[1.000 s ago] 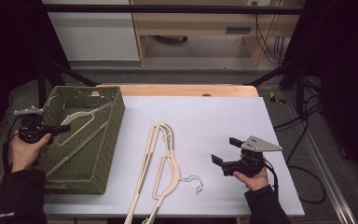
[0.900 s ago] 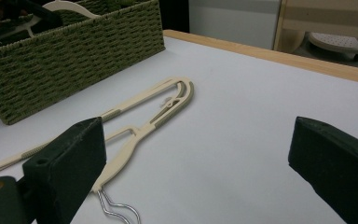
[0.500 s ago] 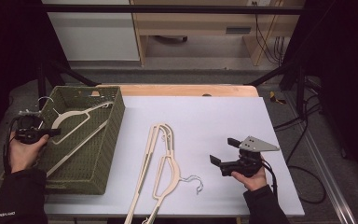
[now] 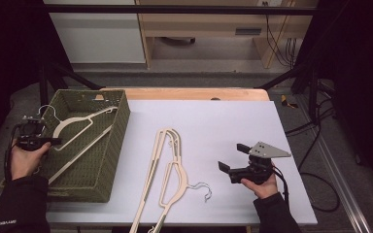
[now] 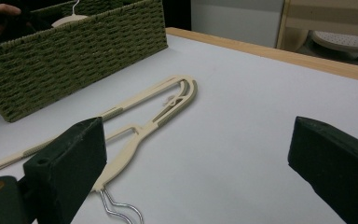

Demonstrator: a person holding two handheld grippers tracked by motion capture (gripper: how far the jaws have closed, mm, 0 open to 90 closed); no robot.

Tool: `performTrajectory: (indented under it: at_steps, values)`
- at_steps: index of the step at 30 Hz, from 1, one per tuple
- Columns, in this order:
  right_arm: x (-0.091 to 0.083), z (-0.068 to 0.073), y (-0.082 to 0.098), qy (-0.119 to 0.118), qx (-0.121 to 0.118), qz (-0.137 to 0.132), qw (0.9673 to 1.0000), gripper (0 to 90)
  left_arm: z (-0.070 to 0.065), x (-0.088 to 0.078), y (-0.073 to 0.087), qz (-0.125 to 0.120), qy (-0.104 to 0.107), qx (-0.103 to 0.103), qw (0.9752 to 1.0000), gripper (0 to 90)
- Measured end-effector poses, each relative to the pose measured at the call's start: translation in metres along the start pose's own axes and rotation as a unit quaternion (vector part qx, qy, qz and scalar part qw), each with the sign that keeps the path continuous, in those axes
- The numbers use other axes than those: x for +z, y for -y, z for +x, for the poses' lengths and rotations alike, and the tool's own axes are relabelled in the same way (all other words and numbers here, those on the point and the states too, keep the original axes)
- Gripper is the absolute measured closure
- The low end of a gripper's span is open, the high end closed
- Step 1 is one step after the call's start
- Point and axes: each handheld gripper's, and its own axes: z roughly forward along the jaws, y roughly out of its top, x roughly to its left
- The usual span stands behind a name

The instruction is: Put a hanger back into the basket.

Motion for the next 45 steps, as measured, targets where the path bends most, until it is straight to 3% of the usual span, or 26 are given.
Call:
performTrajectory:
  at_steps: [9,14,18,21,24,26,30,33,34,35,41,45]
  values:
    - [-0.001,0.000,0.000,-0.001,-0.003,0.000,1.0000,4.9,0.000,0.002,0.001,0.014,-0.007,-0.006,0.9999,73.0]
    - [-0.002,0.001,-0.001,-0.001,-0.001,-0.004,1.0000,4.9,0.000,-0.004,0.001,0.010,-0.010,-0.009,0.9999,68.8]
    - [-0.003,0.001,-0.002,-0.002,-0.001,-0.004,1.0000,4.9,-0.002,-0.014,0.000,-0.009,-0.005,-0.011,0.9999,64.1]
    - [-0.003,0.001,-0.002,-0.001,-0.002,-0.005,1.0000,4.9,-0.005,-0.024,0.000,-0.031,0.005,-0.001,0.9995,59.4]
    - [-0.003,0.002,-0.002,-0.003,-0.003,-0.005,1.0000,4.9,-0.011,-0.035,0.000,-0.068,0.020,0.008,0.9974,52.9]
    - [-0.002,0.002,-0.002,-0.006,-0.004,-0.003,1.0000,5.0,-0.017,-0.042,0.001,-0.095,0.035,0.019,0.9947,48.5]
    - [0.000,0.003,-0.001,-0.011,-0.007,-0.002,0.9999,6.0,-0.034,-0.058,0.004,-0.144,0.067,0.051,0.9860,35.0]
    - [0.001,0.004,-0.001,-0.014,-0.003,-0.001,0.9999,6.0,-0.049,-0.071,0.007,-0.179,0.084,0.070,0.9777,23.8]
    - [0.002,0.005,-0.001,-0.013,-0.003,-0.001,0.9999,6.0,-0.054,-0.075,0.008,-0.193,0.097,0.070,0.9740,20.4]
    - [0.002,0.005,-0.001,-0.014,-0.003,0.000,0.9999,6.0,-0.061,-0.080,0.010,-0.213,0.111,0.071,0.9682,18.4]
    - [0.005,0.008,-0.001,-0.022,-0.009,0.005,0.9997,6.2,-0.100,-0.097,0.018,-0.257,0.157,0.100,0.9484,10.1]
    - [0.007,0.011,0.000,-0.029,-0.011,0.011,0.9995,7.0,-0.134,-0.102,0.027,-0.278,0.173,0.132,0.9355,8.0]
